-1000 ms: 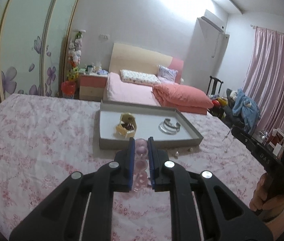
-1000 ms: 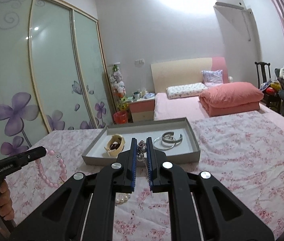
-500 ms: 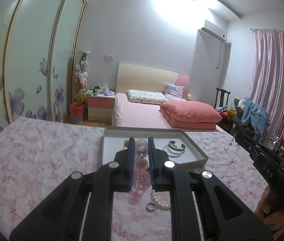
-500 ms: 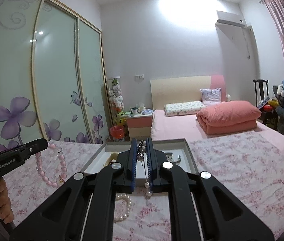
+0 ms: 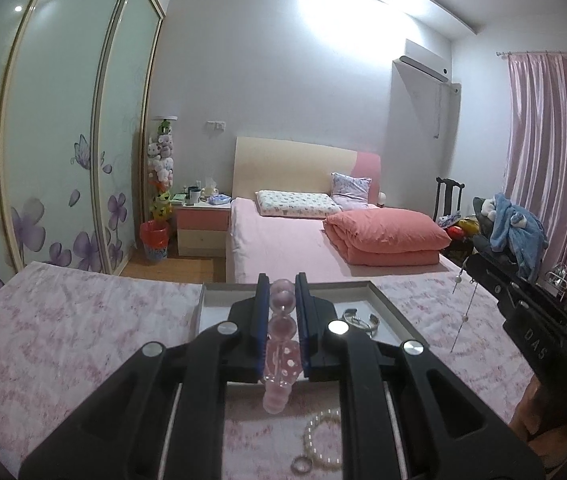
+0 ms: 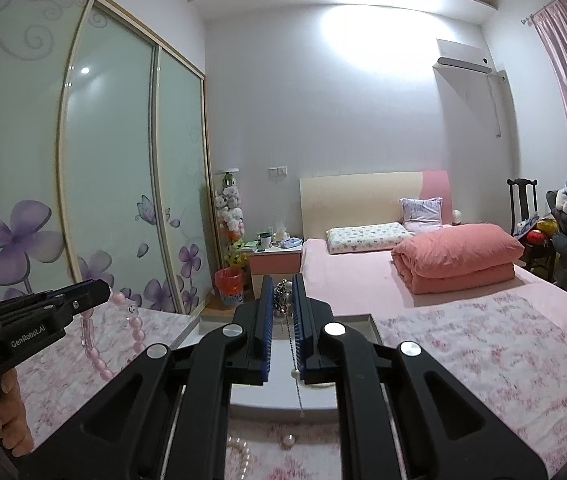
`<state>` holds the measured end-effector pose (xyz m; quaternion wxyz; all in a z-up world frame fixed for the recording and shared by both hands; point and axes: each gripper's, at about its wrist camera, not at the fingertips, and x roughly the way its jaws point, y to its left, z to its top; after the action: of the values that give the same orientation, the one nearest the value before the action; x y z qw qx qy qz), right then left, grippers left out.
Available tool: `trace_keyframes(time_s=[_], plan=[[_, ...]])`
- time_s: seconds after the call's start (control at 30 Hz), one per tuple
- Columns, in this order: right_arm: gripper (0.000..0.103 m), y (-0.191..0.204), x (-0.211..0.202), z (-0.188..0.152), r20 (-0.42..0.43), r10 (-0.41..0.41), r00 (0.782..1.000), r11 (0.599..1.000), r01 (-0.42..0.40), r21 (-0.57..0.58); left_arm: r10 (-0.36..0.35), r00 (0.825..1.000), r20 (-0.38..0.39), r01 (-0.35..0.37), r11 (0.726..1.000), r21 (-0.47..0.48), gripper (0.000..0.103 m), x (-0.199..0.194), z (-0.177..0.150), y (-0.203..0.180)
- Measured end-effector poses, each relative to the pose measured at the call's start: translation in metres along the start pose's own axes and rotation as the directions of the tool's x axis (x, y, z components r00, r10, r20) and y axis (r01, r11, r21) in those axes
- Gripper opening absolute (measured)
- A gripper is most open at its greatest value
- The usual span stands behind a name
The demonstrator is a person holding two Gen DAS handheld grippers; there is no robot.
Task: Organize jewelry
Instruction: 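Carry the pink bracelet and silver earrings into the grey tray with both grippers and release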
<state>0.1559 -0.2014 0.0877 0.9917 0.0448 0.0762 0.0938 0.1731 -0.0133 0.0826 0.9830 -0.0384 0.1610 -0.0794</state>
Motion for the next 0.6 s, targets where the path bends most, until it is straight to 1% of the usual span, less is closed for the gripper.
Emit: trace_keyframes(time_s=[0.13,0.37,0.6], plan=[[0.010,0.000,0.019,0.001,-0.003,-0.004,1.000,1.000,0.004,-0.004,0.003,1.000,-0.009,-0.003,1.000,-0.013,0.013,0.022,0.007,0.004],[0.010,-0.005,0.055,-0.002,-0.024,-0.015,1.000,1.000,0.015,0.016,0.013,0.999,-0.034,-0.014,1.000,-0.028,0.013,0.063,0.009,0.012],[0.010,-0.010,0.097,-0.010,-0.070,-0.035,0.997,0.999,0.037,0.023,0.015,0.998,-0.059,-0.017,0.999,-0.027,0.013,0.105,0.007,0.017]])
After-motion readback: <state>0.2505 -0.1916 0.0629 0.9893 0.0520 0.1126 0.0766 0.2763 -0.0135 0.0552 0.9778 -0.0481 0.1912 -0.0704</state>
